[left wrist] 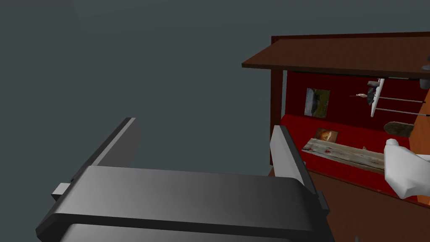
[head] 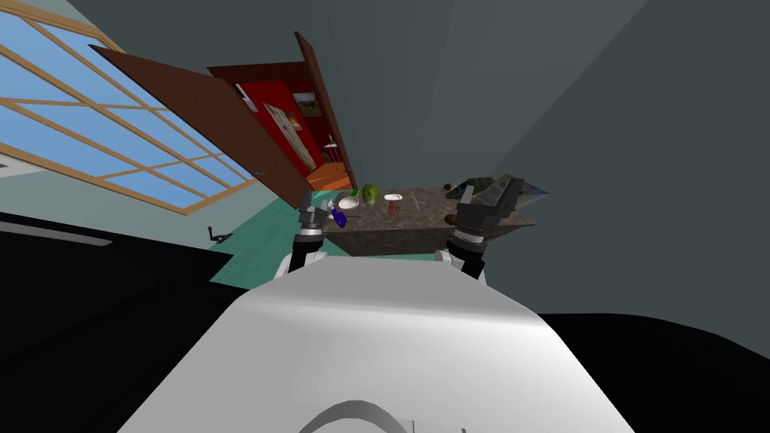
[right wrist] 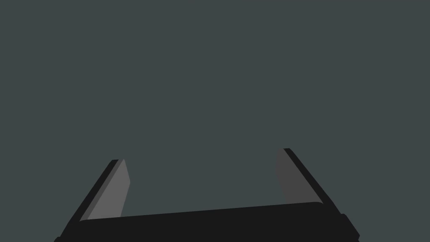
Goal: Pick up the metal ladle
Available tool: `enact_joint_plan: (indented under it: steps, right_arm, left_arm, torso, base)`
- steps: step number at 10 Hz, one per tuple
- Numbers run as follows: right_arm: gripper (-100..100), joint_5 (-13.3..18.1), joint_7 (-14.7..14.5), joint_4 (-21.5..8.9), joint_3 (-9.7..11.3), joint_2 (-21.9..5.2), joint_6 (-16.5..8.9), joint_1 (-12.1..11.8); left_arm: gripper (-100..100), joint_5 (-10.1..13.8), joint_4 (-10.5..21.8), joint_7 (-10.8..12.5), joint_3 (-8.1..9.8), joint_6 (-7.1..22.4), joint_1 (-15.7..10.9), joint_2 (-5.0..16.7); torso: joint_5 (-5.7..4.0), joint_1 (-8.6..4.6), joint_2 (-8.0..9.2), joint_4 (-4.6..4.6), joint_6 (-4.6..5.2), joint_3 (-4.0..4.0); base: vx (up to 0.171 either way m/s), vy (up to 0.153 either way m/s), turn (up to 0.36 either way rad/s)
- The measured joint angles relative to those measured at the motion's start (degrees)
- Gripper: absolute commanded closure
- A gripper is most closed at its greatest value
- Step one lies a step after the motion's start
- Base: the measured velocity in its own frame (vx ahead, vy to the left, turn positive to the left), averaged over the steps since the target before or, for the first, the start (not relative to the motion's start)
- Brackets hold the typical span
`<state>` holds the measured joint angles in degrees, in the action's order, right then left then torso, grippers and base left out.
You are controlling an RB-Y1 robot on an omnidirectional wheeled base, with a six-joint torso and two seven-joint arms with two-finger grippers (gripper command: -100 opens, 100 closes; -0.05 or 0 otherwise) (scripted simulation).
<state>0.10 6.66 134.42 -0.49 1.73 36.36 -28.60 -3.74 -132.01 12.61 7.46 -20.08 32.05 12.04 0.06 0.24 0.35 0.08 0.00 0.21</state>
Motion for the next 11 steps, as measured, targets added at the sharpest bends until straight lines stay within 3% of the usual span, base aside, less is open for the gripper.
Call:
enact_joint_plan:
  steps: [1, 6, 9, 11]
  right_arm:
    - [0, 0.0, 0.0, 0.0, 0.0, 0.0, 0.0, 0.0]
    - [0, 0.0, 0.0, 0.0, 0.0, 0.0, 0.0, 0.0]
    - [0, 0.0, 0.0, 0.0, 0.0, 0.0, 0.0, -0.01]
    - [0, 0.0, 0.0, 0.0, 0.0, 0.0, 0.0, -0.01]
  left_arm:
    - [-100, 0.79, 1.06, 1.42, 1.33, 1.75, -0.01, 2.13]
    - [-100, 3.32, 3.35, 6.84, 3.73, 9.93, 1.45, 10.04]
    - [-100, 4.56, 4.26, 9.28, 4.44, 14.14, 2.06, 12.97]
    - [-100, 6.14, 5.53, 11.74, 5.08, 17.46, 1.92, 16.08]
  torso:
    - [0.02, 0.08, -0.03, -0.01, 0.0, -0.02]
    - [0.02, 0.08, -0.15, -0.03, 0.01, -0.09]
    - [-0.01, -0.07, -0.23, -0.04, 0.0, -0.13]
    - [0.0, -0.02, -0.25, -0.05, 0.01, -0.14]
  base:
    - [-0.089, 0.086, -0.021]
    - [-0.05, 0.057, -0.021]
    - [-0.035, 0.043, -0.019]
    - [-0.03, 0.053, -0.035]
